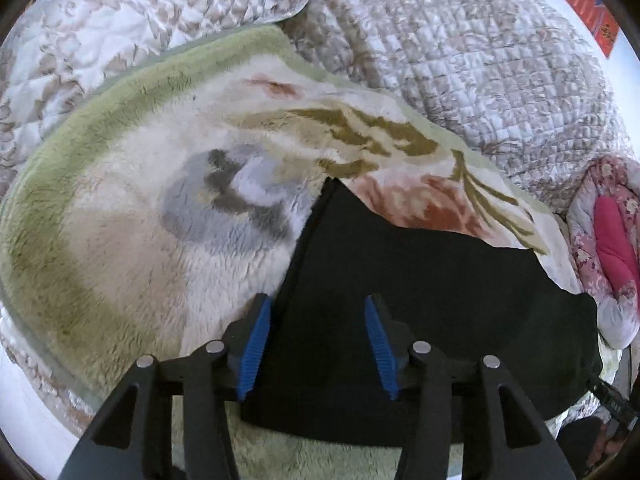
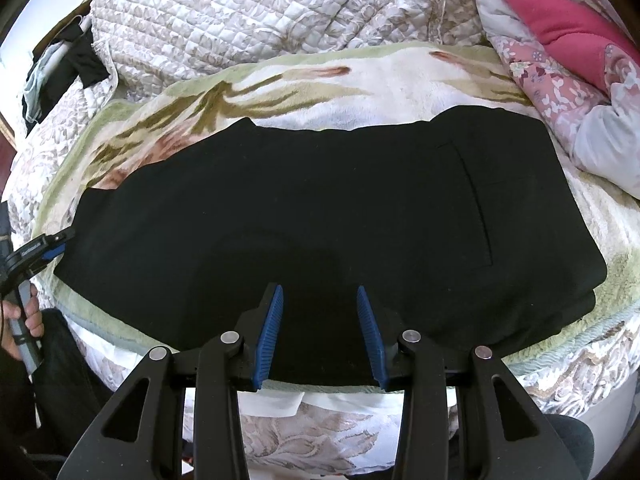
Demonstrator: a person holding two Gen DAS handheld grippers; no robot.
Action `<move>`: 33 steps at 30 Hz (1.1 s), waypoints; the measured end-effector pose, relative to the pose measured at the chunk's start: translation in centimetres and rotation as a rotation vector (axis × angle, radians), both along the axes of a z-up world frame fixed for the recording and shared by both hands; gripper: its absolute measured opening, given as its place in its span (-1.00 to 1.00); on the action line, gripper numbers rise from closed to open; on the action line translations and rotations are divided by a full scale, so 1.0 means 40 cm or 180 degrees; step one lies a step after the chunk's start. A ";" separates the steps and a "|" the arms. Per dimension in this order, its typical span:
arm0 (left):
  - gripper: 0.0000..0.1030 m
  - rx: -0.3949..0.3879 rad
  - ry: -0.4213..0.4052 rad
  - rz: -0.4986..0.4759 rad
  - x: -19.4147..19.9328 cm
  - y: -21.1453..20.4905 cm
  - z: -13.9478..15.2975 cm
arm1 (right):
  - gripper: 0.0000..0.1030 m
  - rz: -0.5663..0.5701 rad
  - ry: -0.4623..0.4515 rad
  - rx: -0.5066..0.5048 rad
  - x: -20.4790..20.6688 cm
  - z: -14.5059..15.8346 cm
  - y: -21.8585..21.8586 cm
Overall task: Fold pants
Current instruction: 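Smooth the folded black pants flat with both open grippers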
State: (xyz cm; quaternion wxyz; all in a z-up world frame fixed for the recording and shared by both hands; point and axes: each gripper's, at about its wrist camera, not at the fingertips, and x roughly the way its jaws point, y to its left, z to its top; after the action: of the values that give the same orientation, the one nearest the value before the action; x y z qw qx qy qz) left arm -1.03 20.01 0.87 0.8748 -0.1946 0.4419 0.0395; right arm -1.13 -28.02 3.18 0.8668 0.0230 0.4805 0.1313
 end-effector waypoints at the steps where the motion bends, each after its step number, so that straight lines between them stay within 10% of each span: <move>1: -0.01 -0.0003 0.0010 0.0013 0.004 0.001 -0.003 | -0.23 0.0008 -0.0002 0.0000 0.000 0.000 0.000; 15: 0.14 0.0325 0.0132 -0.0268 0.023 -0.051 -0.003 | -0.23 0.0049 -0.0004 0.0248 -0.018 -0.004 0.008; 24: -0.30 0.0175 0.0166 -0.0251 0.025 -0.037 -0.011 | -0.23 0.0026 0.0000 0.0377 -0.019 -0.011 -0.011; 28: -0.88 0.0197 0.0181 -0.0271 0.037 -0.039 -0.002 | -0.23 0.0017 -0.0001 0.0436 -0.022 -0.012 -0.017; 33: -0.88 0.0069 -0.0016 -0.0424 0.041 -0.096 0.062 | -0.23 -0.0017 -0.0046 0.0501 -0.025 -0.006 -0.034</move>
State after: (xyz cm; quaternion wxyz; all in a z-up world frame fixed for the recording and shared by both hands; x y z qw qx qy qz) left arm 0.62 16.18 3.35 0.8787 -0.1554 0.4512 -0.0145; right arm -2.11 -29.38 2.93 0.8661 0.0915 0.4624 0.1665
